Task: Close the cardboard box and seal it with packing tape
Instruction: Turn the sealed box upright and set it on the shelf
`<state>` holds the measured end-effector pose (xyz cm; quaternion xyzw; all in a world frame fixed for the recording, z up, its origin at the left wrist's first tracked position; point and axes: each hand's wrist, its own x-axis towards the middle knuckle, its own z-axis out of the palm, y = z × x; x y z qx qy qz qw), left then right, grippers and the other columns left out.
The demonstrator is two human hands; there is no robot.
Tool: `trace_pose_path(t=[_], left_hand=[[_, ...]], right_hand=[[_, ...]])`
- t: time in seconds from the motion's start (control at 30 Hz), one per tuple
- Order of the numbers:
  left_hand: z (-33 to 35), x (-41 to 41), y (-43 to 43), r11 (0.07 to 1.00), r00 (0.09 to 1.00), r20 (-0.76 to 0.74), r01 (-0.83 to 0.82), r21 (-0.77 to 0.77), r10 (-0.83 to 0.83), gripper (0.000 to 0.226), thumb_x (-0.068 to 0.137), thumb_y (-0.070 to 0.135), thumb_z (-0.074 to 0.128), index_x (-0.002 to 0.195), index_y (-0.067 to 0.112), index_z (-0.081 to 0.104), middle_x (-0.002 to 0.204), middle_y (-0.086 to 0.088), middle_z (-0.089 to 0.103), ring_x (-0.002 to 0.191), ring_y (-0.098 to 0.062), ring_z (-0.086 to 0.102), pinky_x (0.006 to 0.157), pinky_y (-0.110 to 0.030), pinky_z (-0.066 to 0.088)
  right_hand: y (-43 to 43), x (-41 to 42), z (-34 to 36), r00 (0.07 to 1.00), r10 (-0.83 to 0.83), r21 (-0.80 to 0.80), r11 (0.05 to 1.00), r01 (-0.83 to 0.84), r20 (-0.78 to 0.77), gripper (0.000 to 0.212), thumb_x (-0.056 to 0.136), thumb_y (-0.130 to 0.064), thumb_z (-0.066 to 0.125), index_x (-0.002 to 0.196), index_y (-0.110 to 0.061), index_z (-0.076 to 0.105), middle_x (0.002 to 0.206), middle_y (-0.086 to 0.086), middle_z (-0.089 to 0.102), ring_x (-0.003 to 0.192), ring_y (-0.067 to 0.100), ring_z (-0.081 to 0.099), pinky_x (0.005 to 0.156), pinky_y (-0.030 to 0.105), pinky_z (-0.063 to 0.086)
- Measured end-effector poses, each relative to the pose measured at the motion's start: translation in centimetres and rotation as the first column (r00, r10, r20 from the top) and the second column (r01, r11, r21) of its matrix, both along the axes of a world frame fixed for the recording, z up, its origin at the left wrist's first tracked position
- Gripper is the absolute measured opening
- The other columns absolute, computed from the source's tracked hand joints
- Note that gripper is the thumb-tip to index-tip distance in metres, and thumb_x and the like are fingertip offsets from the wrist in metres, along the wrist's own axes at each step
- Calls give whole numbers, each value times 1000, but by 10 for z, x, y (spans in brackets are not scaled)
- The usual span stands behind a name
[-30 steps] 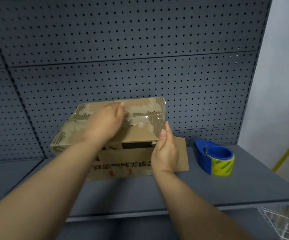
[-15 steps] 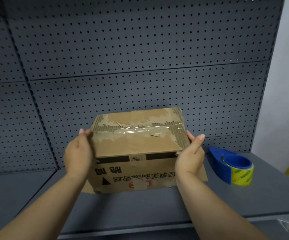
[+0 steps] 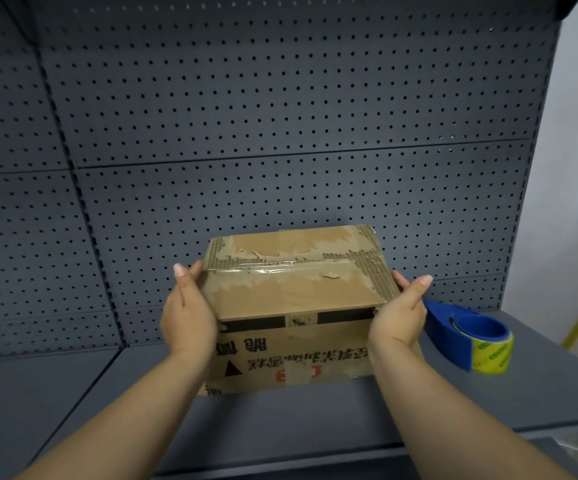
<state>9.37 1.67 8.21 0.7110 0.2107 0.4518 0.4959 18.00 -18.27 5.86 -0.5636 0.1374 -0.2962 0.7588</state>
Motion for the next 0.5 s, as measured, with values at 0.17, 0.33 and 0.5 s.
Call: trace_pose_path(t=[0.17, 0.33, 0.5], left_hand=[[1, -18, 2, 972, 982, 89, 177, -154, -164, 58, 98, 49, 13, 131, 22, 52, 131, 3, 54, 115, -10, 47, 96, -26, 32], [-9, -44, 5, 965, 973, 59, 228, -127, -223, 50, 99, 45, 21, 130, 22, 52, 125, 7, 56, 118, -10, 49, 102, -29, 33], [-3, -56, 19, 959, 964, -73, 242, -148, -255, 38, 94, 53, 29, 111, 33, 57, 122, 1, 59, 113, -23, 54, 105, -48, 36]], right_hand=[[-32, -17, 2, 896, 442, 220, 880, -422, -50, 74, 85, -71, 17, 123, -20, 56, 113, 4, 65, 102, 22, 60, 92, 43, 46], [-75, -17, 26, 871, 414, -112, 884, -454, -266, 70, 88, -64, 27, 141, -18, 34, 144, 6, 39, 129, 26, 39, 107, 45, 30], [-81, -8, 62, 843, 500, -257, 803, -538, -200, 63, 90, -55, 38, 145, -32, 18, 150, 1, 28, 133, 24, 34, 107, 43, 30]])
